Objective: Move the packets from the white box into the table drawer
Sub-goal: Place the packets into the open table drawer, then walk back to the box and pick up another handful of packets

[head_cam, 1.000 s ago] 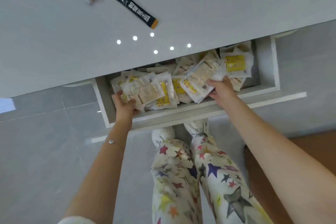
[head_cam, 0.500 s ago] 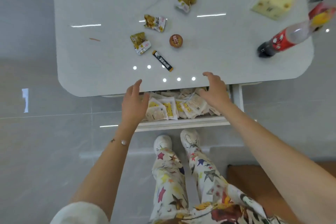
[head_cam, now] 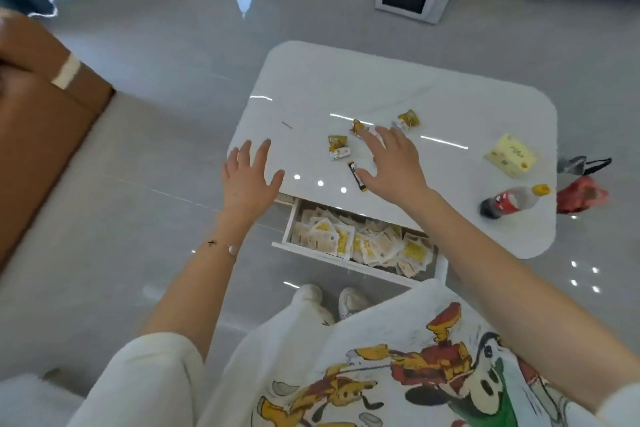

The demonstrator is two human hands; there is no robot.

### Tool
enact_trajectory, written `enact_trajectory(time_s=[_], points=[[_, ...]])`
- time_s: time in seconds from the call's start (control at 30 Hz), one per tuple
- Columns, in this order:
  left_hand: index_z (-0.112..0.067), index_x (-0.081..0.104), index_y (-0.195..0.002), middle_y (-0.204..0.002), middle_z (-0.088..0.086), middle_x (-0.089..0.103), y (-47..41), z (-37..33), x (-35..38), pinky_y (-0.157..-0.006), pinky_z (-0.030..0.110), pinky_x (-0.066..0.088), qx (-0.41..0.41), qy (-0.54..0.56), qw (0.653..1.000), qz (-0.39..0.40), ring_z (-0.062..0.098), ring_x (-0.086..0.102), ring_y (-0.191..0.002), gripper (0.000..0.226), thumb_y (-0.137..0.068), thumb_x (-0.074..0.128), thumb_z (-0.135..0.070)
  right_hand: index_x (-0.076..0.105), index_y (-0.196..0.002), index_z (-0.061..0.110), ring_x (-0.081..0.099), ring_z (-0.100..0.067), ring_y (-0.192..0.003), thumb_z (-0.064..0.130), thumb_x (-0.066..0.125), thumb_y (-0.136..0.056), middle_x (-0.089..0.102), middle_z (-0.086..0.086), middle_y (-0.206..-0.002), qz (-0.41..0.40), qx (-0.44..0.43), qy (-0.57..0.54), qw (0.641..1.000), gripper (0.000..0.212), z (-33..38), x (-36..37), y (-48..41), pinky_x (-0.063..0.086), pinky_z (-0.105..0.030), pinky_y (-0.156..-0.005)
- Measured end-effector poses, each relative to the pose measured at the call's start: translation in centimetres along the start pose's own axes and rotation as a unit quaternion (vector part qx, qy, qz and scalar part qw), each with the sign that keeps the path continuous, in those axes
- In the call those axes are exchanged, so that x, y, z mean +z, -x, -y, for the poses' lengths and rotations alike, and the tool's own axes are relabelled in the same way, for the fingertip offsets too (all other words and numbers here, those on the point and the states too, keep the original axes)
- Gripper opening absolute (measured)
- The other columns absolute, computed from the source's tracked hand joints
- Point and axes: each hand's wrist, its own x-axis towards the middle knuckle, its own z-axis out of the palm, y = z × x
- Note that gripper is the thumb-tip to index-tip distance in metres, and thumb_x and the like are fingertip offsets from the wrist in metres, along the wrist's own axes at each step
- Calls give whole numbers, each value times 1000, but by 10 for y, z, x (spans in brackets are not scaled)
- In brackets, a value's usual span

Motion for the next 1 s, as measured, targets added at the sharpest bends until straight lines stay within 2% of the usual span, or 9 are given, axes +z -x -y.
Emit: enact_trajectory(time_s=[0.23, 0.4, 0.7, 1.0], points=[[-28, 24, -152, -159, 10, 20, 50, 83, -60, -117, 49, 12, -120, 8, 989, -90, 33, 18, -145, 64, -95, 46, -49, 19, -152, 29, 9, -30, -147, 38, 52, -93, 18, -9, -159, 33, -146, 21, 989, 68, 131, 3, -45, 10, -46, -118], [-31, 23, -152, -160, 8, 17, 94, 173, -88, -119, 47, 7, -224, 51, 966, -118, 29, 13, -147, 62, -96, 47, -46, 26, -149, 26, 14, -31, -145, 32, 54, -91, 24, -9, -156, 56, -225, 42, 972, 66, 235, 28, -65, 12, -44, -116], [-31, 22, -152, -160, 8, 15, 159, 334, -130, -119, 49, 7, -335, 57, 930, -143, 30, 8, -148, 63, -97, 46, -46, 27, -149, 27, 21, -28, -142, 33, 57, -88, 30, -9, -152, 85, -303, 44, 948, 68, 419, 83, -76, 17, -42, -115], [-30, 20, -153, -161, 8, 14, 184, 432, -145, -119, 49, 5, -408, 74, 898, -146, 30, 6, -148, 63, -97, 43, -48, 24, -150, 27, 18, -27, -144, 34, 58, -88, 28, -8, -153, 115, -360, 22, 926, 71, 544, 117, -92, 18, -44, -116]])
